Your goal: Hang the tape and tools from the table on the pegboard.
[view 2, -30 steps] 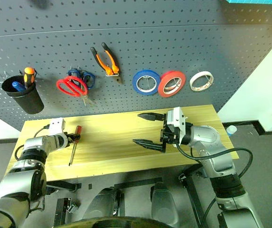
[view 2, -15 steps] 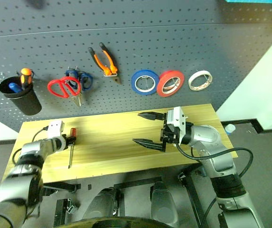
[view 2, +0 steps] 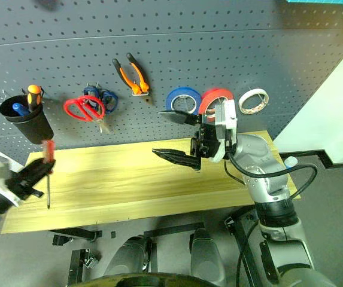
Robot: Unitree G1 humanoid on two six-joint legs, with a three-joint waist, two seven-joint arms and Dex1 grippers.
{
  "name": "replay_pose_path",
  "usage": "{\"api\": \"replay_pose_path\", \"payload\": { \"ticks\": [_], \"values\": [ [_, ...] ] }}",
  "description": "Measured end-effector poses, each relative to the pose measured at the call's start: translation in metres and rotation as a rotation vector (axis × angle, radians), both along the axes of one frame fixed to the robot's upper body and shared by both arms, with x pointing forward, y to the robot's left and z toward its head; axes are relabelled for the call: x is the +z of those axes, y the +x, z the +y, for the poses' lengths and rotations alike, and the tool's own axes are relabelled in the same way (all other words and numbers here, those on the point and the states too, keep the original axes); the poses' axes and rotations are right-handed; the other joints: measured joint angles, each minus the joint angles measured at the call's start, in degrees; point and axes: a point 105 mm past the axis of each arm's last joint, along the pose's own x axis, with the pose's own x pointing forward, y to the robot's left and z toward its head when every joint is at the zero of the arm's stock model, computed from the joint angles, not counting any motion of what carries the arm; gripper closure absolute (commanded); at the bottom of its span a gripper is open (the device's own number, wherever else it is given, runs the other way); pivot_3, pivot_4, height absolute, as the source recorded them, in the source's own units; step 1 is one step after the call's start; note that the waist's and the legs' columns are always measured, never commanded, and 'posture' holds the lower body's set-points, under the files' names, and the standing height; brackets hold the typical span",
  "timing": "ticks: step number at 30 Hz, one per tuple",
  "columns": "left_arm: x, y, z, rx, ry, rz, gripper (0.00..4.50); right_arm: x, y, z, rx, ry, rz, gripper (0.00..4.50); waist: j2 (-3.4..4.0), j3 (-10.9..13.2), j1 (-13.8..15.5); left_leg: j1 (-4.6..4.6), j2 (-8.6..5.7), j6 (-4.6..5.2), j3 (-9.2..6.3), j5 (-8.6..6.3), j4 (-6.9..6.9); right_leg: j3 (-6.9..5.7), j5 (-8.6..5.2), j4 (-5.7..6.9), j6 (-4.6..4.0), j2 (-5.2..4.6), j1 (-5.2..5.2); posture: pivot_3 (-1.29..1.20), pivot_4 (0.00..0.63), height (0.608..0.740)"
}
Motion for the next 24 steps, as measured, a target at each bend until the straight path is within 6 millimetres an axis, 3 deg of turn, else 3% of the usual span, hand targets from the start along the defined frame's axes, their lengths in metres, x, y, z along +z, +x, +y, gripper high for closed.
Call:
{"api": "replay_pose_path", "payload": {
  "ticks": [4,10,14,18,24],
  "values": [
    [0.069,0.006,0.006,-0.006,-0.085,-0.256,3.6,0.009,0.0,0.004,0.019,0.011,-0.031,0.0,-0.05,0.0,0.9,0.0,0.0,0.01,-0.01,0.01,0.05,-0.02,0.09,0.03,-0.08,0.03,0.03,0.03,0.085,0.74],
    [0.173,0.01,0.011,0.011,-0.08,-0.623,3.6,0.012,-0.001,0.007,0.035,0.018,-0.041,0.0,-0.11,-0.1,0.7,0.1,-0.01,0.01,0.01,0.01,0.05,-0.02,0.2,0.02,0.09,0.08,0.11,0.03,0.077,0.74],
    [0.218,0.019,0.023,0.083,-0.006,-0.754,3.6,0.011,0.001,0.007,0.029,0.017,-0.037,0.0,-0.07,-0.1,0.4,0.13,-0.01,0.01,0.07,0.01,0.01,0.02,0.21,0.04,0.12,0.09,0.1,0.03,0.072,0.74],
    [0.216,0.038,0.034,0.124,0.065,-0.738,3.6,0.01,0.002,0.007,0.024,0.017,-0.036,0.0,-0.06,-0.1,0.4,0.13,-0.01,0.01,0.09,0.01,0.0,0.03,0.22,0.04,0.12,0.1,0.07,0.02,0.07,0.74],
    [0.17,0.072,0.048,0.13,0.121,-0.596,3.6,0.008,0.003,0.006,0.008,0.018,-0.025,0.0,-0.1,-0.1,0.4,0.06,0.0,0.01,0.1,0.01,0.01,0.04,0.23,0.04,0.13,0.1,0.03,0.0,0.066,0.74]
  ]
}}
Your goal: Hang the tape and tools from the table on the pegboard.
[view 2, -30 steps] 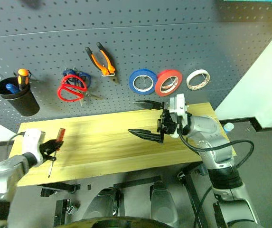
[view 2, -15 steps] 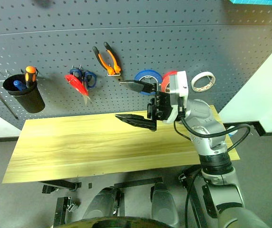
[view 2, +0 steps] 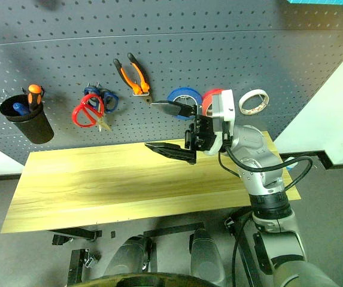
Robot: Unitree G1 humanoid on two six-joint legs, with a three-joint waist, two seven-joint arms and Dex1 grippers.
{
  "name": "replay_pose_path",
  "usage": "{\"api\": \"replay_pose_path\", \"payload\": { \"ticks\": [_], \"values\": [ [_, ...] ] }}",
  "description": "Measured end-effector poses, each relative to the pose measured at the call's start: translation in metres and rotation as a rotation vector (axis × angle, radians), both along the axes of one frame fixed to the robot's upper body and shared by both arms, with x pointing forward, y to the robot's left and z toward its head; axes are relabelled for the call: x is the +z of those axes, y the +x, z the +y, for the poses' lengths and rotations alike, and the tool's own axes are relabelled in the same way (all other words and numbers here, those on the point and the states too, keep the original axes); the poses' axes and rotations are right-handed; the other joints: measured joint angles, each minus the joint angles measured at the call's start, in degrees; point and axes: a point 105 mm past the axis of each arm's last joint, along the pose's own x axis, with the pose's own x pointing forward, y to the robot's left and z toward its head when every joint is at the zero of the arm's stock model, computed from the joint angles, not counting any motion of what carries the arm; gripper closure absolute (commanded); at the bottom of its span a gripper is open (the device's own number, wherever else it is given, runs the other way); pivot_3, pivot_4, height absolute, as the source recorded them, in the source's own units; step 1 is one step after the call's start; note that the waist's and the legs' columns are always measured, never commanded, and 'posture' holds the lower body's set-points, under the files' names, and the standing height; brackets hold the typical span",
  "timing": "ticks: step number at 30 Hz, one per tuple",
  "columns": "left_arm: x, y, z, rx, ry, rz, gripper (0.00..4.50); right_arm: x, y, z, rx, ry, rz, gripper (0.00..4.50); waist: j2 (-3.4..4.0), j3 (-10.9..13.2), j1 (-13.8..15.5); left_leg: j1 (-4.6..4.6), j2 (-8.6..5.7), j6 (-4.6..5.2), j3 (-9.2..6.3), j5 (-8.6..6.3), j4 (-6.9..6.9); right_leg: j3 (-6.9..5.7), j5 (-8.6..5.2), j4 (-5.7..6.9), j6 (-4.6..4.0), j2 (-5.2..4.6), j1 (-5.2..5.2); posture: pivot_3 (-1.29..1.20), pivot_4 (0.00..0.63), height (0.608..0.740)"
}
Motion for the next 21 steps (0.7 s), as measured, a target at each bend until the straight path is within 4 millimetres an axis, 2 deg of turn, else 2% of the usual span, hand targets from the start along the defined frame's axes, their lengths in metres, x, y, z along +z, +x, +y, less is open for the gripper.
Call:
{"api": "replay_pose_path", "payload": {
  "ticks": [6,9,15,18,21],
  "values": [
    [-0.04,0.019,-0.005,-0.036,0.015,0.089,3.6,-0.003,0.001,-0.001,-0.014,-0.011,0.005,0.0,-0.03,0.0,0.1,0.0,0.01,0.0,0.0,0.0,0.02,0.0,0.02,0.02,0.02,0.0,-0.01,-0.01,0.062,0.74],
    [-0.052,0.022,-0.005,-0.051,0.002,0.118,2.68,-0.005,0.002,-0.002,-0.024,-0.019,0.009,0.0,-0.04,0.0,-0.1,0.0,0.01,0.0,0.0,0.0,0.02,0.0,0.03,0.02,0.03,0.0,-0.01,-0.01,0.062,0.74],
    [-0.058,0.021,-0.006,-0.069,-0.014,0.124,0.77,-0.006,0.002,-0.005,-0.03,-0.028,0.009,0.0,-0.04,0.0,-0.1,0.02,0.02,0.0,0.0,0.0,0.03,0.0,0.03,0.06,0.03,0.0,-0.01,-0.01,0.064,0.74],
    [-0.056,0.014,0.002,-0.028,-0.029,0.104,0.77,-0.007,0.002,-0.007,-0.039,-0.031,0.012,0.0,-0.04,0.0,-0.1,0.01,0.04,0.0,0.0,0.0,0.03,0.0,0.03,0.07,0.03,0.0,-0.03,0.0,0.067,0.74],
    [-0.037,-0.002,0.008,-0.013,-0.068,0.027,0.77,-0.007,0.003,-0.009,-0.046,-0.031,0.01,0.0,-0.04,0.0,-0.1,-0.02,0.05,0.0,0.0,0.0,0.04,0.0,0.03,0.06,0.03,0.0,-0.05,0.0,0.069,0.74]
  ]
}}
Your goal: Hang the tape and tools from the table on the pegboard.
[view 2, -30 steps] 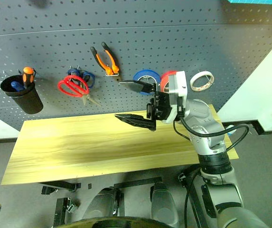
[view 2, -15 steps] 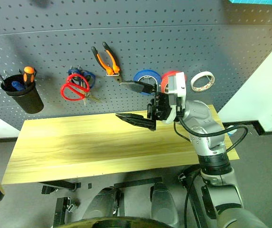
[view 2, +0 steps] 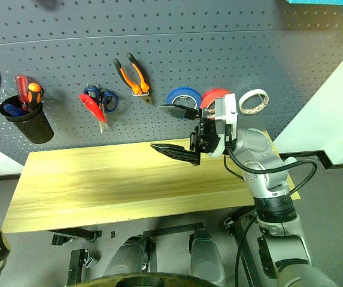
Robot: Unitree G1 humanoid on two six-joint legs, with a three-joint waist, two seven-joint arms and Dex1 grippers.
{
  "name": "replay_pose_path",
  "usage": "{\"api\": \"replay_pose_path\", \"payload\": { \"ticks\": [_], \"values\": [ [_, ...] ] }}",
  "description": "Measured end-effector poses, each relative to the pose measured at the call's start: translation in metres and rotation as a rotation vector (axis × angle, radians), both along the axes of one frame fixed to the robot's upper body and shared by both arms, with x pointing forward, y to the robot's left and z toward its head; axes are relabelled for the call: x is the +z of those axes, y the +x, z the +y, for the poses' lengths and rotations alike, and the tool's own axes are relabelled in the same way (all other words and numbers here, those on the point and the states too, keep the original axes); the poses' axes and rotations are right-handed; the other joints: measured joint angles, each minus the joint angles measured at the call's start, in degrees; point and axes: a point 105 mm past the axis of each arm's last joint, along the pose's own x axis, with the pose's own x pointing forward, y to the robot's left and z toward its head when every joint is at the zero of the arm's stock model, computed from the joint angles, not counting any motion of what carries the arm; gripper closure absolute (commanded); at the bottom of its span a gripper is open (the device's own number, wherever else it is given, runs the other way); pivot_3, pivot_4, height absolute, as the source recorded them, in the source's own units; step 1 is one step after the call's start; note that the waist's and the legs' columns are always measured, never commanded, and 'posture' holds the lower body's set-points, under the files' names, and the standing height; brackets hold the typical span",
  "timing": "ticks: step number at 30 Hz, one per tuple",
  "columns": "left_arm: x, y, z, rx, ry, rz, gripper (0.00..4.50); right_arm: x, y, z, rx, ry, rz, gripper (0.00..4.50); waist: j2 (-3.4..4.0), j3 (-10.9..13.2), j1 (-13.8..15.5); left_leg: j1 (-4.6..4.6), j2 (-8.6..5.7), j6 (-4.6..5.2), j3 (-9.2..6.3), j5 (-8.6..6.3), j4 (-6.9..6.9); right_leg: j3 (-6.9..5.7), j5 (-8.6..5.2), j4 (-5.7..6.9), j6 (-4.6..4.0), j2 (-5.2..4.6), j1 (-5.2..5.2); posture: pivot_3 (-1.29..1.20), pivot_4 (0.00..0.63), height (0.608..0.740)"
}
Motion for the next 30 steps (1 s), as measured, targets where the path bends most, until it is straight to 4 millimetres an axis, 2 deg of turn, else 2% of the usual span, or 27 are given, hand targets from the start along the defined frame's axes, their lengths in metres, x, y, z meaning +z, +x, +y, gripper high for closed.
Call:
{"api": "replay_pose_path", "payload": {
  "ticks": [2,4,6,8,10,15,18,21,24,26,30],
  "values": [
    [0.022,-0.019,-0.006,-0.03,0.005,-0.065,0.77,-0.001,0.0,-0.002,-0.008,-0.002,0.005,0.0,0.0,0.0,0.0,0.0,0.01,0.0,0.01,0.0,0.0,0.0,0.0,-0.01,0.0,0.0,0.0,0.01,0.071,0.74],
    [0.036,-0.037,-0.019,-0.072,0.042,-0.09,0.77,-0.002,0.0,-0.003,-0.013,-0.001,0.006,0.0,0.0,0.0,0.0,0.01,0.03,0.0,0.01,0.0,-0.03,0.01,0.0,-0.02,0.0,0.0,0.0,0.02,0.071,0.74],
    [0.035,-0.051,-0.038,-0.129,0.095,-0.06,0.77,-0.007,0.001,-0.006,-0.033,-0.013,0.017,0.0,0.06,0.0,0.0,0.05,0.04,0.0,0.06,0.0,-0.04,0.03,-0.01,-0.02,-0.01,0.0,0.02,0.03,0.073,0.74],
    [0.02,-0.058,-0.055,-0.175,0.134,0.015,0.77,-0.015,0.002,-0.011,-0.059,-0.04,0.028,0.0,0.15,-0.1,0.1,0.09,0.04,0.0,0.07,0.0,-0.03,0.03,-0.01,-0.02,-0.02,0.01,0.06,0.03,0.075,0.74],
    [-0.004,-0.065,-0.07,-0.205,0.163,0.112,0.77,-0.025,0.002,-0.017,-0.095,-0.083,0.026,0.0,0.21,-0.1,0.2,0.16,0.08,0.01,0.09,-0.01,-0.02,0.03,-0.02,-0.05,-0.05,0.05,0.17,0.04,0.08,0.74],
    [-0.1,-0.077,-0.094,-0.201,0.204,0.395,0.77,-0.065,0.009,-0.043,-0.234,-0.178,0.063,0.0,0.34,-0.4,0.4,0.24,0.17,0.02,0.22,-0.01,0.02,0.1,-0.11,-0.19,-0.31,0.16,0.29,0.03,0.081,0.74],
    [-0.143,-0.081,-0.105,-0.197,0.187,0.465,0.77,-0.09,0.013,-0.063,-0.318,-0.222,0.104,0.0,0.37,-0.4,0.5,0.25,0.18,0.02,0.23,-0.01,0.11,0.1,-0.12,-0.2,-0.3,0.17,0.33,0.02,0.08,0.74],
    [-0.175,-0.082,-0.11,-0.179,0.207,0.511,0.77,-0.111,0.015,-0.08,-0.39,-0.256,0.128,0.0,0.5,-0.7,0.4,0.31,0.21,0.02,0.27,-0.01,0.13,0.1,-0.13,-0.21,-0.28,0.2,0.39,0.01,0.076,0.74],
    [-0.22,-0.09,-0.116,-0.171,0.237,0.597,0.77,-0.144,0.017,-0.11,-0.52,-0.31,0.17,0.0,0.64,-1.1,0.3,0.36,0.21,0.04,0.33,-0.03,0.12,0.13,-0.14,-0.27,-0.27,0.2,0.42,0.0,0.073,0.74],
    [-0.247,-0.098,-0.119,-0.169,0.23,0.657,0.77,-0.168,0.011,-0.13,-0.589,-0.359,0.203,0.0,0.63,-1.2,0.2,0.36,0.22,0.05,0.34,-0.03,0.11,0.14,-0.14,-0.26,-0.27,0.2,0.41,0.0,0.07,0.74],
    [-0.269,-0.104,-0.123,-0.163,0.25,0.686,0.77,-0.194,0.001,-0.151,-0.668,-0.407,0.236,0.0,0.79,-1.5,0.0,0.41,0.23,0.05,0.36,-0.03,0.12,0.15,-0.15,-0.21,-0.26,0.2,0.47,-0.02,0.062,0.74]
  ]
}}
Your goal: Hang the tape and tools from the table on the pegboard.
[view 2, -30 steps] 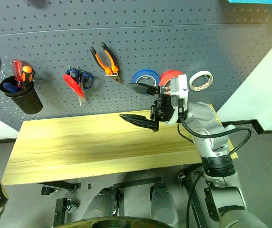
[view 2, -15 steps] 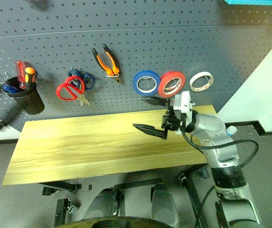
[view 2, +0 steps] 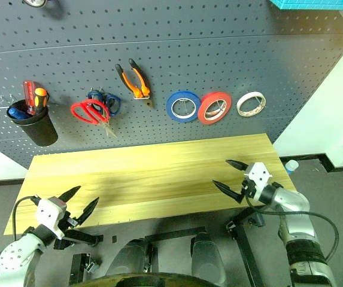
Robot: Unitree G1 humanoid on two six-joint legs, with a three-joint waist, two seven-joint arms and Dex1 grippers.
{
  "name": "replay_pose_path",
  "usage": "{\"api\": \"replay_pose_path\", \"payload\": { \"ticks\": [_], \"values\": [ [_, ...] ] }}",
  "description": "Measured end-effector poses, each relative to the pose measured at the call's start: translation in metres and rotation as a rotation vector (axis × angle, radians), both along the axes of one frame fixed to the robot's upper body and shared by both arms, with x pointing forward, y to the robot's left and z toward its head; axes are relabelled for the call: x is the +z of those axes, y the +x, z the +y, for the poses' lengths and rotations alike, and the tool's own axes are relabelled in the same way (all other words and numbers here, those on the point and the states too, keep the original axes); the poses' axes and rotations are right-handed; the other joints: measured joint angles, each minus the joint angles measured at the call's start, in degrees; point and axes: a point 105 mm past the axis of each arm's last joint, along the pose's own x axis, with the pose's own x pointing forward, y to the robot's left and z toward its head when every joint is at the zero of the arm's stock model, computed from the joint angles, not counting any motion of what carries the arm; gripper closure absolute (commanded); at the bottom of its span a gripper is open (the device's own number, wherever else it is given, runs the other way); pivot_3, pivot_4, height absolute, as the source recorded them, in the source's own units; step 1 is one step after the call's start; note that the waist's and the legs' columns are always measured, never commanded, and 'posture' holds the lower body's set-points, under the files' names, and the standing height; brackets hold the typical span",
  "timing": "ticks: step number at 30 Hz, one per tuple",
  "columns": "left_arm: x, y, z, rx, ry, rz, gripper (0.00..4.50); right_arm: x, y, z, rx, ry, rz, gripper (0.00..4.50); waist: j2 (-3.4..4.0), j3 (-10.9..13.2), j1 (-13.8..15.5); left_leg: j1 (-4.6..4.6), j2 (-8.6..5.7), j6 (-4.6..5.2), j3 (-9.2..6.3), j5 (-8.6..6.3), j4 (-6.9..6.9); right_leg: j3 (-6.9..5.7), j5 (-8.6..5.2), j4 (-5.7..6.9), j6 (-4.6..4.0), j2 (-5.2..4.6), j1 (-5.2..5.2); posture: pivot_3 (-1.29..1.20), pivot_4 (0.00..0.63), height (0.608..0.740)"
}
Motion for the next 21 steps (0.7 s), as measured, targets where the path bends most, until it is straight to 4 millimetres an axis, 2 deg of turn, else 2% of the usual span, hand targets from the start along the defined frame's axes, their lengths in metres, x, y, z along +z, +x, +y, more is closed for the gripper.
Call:
{"api": "replay_pose_path", "payload": {
  "ticks": [5,10,15,21],
  "values": [
    [-0.009,-0.001,-0.005,-0.003,-0.001,-0.009,0.77,-0.009,-0.004,-0.013,-0.045,-0.017,-0.003,0.0,0.25,-0.8,-0.3,-0.03,0.0,-0.01,0.03,-0.01,0.0,0.02,-0.02,-0.02,0.02,0.0,0.14,-0.03,0.047,0.74],
    [-0.01,0.003,-0.006,0.004,-0.006,-0.03,0.77,-0.019,-0.003,-0.02,-0.076,-0.031,0.01,0.0,0.36,-1.5,-1.2,0.01,0.0,0.0,0.03,-0.01,-0.01,0.02,-0.02,-0.02,0.02,0.0,0.21,-0.03,0.034,0.74],
    [-0.011,0.005,-0.014,-0.012,-0.012,-0.036,0.77,-0.031,-0.005,-0.026,-0.102,-0.042,0.044,0.0,0.51,-2.0,-1.6,0.6,0.0,0.02,0.07,-0.03,-0.1,0.07,-0.05,-0.03,0.03,0.0,0.57,-0.03,0.025,0.74],
    [-0.011,0.005,-0.015,-0.002,-0.008,-0.041,0.77,-0.03,-0.001,-0.025,-0.101,-0.043,0.033,0.0,0.62,-2.6,-2.6,0.57,0.03,0.03,0.07,-0.08,-0.05,0.0,-0.06,-0.36,0.03,0.0,0.74,-0.03,0.021,0.74]
  ]
}}
